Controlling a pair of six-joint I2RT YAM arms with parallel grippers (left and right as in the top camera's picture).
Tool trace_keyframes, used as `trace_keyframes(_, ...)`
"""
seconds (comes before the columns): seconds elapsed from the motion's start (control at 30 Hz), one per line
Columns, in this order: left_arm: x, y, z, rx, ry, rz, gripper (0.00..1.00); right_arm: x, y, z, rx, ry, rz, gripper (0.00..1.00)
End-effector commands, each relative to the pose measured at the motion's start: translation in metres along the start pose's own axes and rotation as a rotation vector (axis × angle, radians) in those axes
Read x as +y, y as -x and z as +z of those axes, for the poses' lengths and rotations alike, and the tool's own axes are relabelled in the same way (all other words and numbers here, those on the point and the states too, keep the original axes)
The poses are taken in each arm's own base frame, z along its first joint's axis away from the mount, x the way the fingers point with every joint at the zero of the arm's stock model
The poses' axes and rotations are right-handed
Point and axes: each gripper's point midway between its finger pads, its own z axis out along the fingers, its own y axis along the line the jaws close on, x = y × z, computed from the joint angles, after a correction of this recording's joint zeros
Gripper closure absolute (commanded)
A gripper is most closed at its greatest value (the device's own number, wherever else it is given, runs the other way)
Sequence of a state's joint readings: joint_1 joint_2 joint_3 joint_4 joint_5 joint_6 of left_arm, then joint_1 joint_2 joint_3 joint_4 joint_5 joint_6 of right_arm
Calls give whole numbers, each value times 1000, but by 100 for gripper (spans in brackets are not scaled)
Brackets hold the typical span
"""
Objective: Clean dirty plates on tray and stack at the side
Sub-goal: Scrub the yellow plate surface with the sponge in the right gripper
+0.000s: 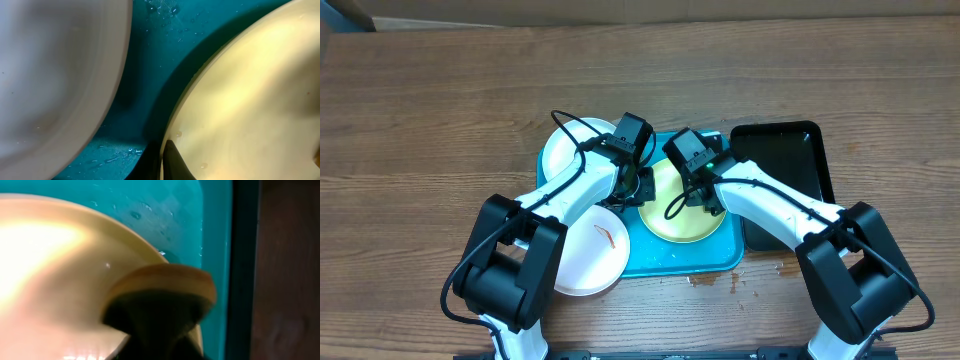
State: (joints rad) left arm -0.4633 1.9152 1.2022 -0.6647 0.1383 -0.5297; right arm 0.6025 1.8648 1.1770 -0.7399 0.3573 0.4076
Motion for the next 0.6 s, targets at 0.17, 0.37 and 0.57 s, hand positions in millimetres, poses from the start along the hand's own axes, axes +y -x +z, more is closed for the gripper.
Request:
trace_keyframes(0.17, 6, -2, 4, 3, 33, -28, 96, -9, -5, 7, 0, -29, 14, 96)
trace_keyframes(0.37, 6, -2, 4, 3, 33, -28, 95, 1, -11, 13, 11, 25, 23, 96)
trace_keyframes(0.57, 6, -2, 4, 3, 32, -29, 95, -1, -24, 27, 12, 32, 27, 96)
